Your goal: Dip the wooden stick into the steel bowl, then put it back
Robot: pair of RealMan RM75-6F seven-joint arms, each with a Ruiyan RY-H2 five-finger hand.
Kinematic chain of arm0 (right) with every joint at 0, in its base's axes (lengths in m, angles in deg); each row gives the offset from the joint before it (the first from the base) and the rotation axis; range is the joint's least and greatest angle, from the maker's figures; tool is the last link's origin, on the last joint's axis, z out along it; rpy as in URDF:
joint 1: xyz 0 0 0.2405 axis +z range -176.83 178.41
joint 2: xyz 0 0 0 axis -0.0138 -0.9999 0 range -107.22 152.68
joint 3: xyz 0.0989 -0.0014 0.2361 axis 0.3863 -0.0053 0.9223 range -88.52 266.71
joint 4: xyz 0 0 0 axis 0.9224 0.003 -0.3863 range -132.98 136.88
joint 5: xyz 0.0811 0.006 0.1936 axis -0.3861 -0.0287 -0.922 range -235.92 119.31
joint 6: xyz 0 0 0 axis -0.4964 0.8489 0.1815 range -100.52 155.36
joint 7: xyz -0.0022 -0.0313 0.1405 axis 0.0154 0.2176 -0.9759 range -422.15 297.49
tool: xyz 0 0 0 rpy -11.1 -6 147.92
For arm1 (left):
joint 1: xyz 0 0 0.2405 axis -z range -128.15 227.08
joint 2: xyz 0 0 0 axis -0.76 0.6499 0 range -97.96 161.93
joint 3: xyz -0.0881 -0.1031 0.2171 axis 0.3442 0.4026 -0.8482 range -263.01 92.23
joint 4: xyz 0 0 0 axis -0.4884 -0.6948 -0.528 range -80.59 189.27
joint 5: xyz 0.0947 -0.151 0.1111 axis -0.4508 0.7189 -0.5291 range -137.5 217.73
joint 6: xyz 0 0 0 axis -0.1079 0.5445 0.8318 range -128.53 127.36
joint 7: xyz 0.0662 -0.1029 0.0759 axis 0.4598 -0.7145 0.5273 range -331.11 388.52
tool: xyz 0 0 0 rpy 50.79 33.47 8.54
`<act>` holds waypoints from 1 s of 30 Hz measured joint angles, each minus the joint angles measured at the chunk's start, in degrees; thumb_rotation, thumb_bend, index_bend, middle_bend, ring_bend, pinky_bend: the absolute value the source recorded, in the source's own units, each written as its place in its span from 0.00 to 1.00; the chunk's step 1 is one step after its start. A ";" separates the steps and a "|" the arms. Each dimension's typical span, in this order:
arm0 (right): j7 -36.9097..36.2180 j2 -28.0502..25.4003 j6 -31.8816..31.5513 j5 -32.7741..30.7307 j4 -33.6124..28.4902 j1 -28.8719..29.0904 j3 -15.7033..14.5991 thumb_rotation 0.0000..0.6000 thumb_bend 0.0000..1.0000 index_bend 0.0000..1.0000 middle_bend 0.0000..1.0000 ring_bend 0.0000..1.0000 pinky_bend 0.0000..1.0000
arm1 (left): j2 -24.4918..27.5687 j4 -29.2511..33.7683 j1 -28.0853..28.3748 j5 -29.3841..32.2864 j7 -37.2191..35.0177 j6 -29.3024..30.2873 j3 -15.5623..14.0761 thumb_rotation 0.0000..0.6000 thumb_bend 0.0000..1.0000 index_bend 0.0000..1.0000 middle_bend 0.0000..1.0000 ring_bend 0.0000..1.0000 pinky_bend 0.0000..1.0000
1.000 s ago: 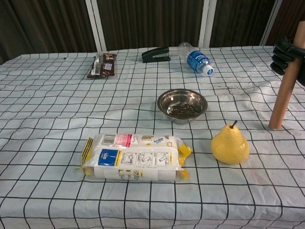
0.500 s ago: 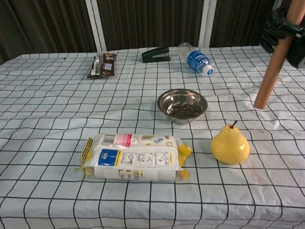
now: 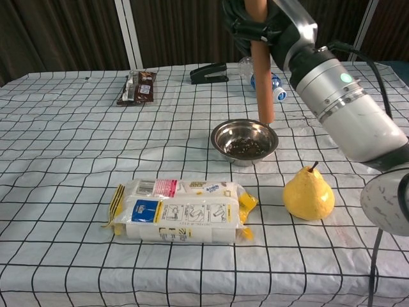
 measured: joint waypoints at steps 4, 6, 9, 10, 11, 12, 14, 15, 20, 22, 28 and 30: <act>0.20 2.23 1.80 -0.90 1.82 1.57 0.28 1.00 0.68 1.00 1.00 1.00 1.00 | 0.17 -0.12 0.07 0.35 -0.50 -0.15 0.07 1.00 0.39 0.00 0.05 0.00 0.00; -0.18 3.27 2.61 -1.45 3.53 2.14 0.35 1.00 0.67 1.00 1.00 1.00 1.00 | 0.26 -0.15 0.02 0.49 -0.66 -0.12 0.10 1.00 0.39 0.00 0.05 0.00 0.00; -1.00 4.64 3.94 -2.25 6.42 3.02 0.43 1.00 0.68 1.00 1.00 1.00 1.00 | 0.25 -0.12 0.08 0.69 -0.73 -0.33 0.15 1.00 0.40 0.00 0.05 0.00 0.00; -1.17 5.06 4.34 -2.50 7.35 3.31 0.48 1.00 0.68 1.00 1.00 1.00 1.00 | 0.23 -0.07 0.14 0.68 -0.71 -0.42 0.15 1.00 0.40 0.00 0.05 0.00 0.00; -1.48 5.65 4.96 -2.90 8.58 3.71 0.58 1.00 0.68 1.00 1.00 1.00 1.00 | 0.20 -0.02 0.21 0.56 -0.65 -0.51 0.12 1.00 0.40 0.00 0.05 0.00 0.00; -1.84 6.09 5.46 -3.24 9.41 3.98 0.67 1.00 0.68 1.00 1.00 1.00 1.00 | 0.18 0.00 0.27 0.45 -0.61 -0.59 0.08 1.00 0.39 0.00 0.05 0.00 0.00; -3.20 6.96 6.49 -4.04 10.72 4.49 0.91 1.00 0.67 1.00 1.00 1.00 1.00 | 0.14 -0.03 0.38 0.47 -0.60 -0.81 0.05 1.00 0.39 0.00 0.05 0.00 0.00; -3.84 7.30 6.92 -4.34 11.08 4.67 1.00 1.00 0.68 1.00 1.00 1.00 1.00 | 0.14 -0.06 0.40 0.56 -0.65 -0.86 0.06 1.00 0.40 0.00 0.05 0.00 0.00; -7.12 9.31 8.92 -5.69 14.17 5.75 1.29 1.00 0.68 1.00 1.00 1.00 1.00 | 0.21 -0.20 0.52 0.99 -1.09 -1.03 0.27 1.00 0.40 0.00 0.05 0.00 0.00; -7.62 9.96 9.23 -5.82 15.26 6.14 1.21 1.00 0.68 1.00 1.00 1.00 1.00 | 0.24 -0.23 0.58 1.06 -1.17 -1.13 0.29 1.00 0.40 0.00 0.05 0.00 0.00; -9.29 11.56 9.44 -5.79 18.39 7.00 0.60 1.00 0.67 1.00 1.00 1.00 1.00 | 0.31 -0.31 0.64 1.32 -1.51 -1.27 0.36 1.00 0.40 0.00 0.05 0.00 0.00; -9.87 11.98 9.45 -5.78 19.31 7.01 0.29 1.00 0.68 1.00 1.00 1.00 1.00 | 0.37 -0.32 0.64 1.31 -1.72 -1.23 0.36 1.00 0.40 0.00 0.05 0.00 0.00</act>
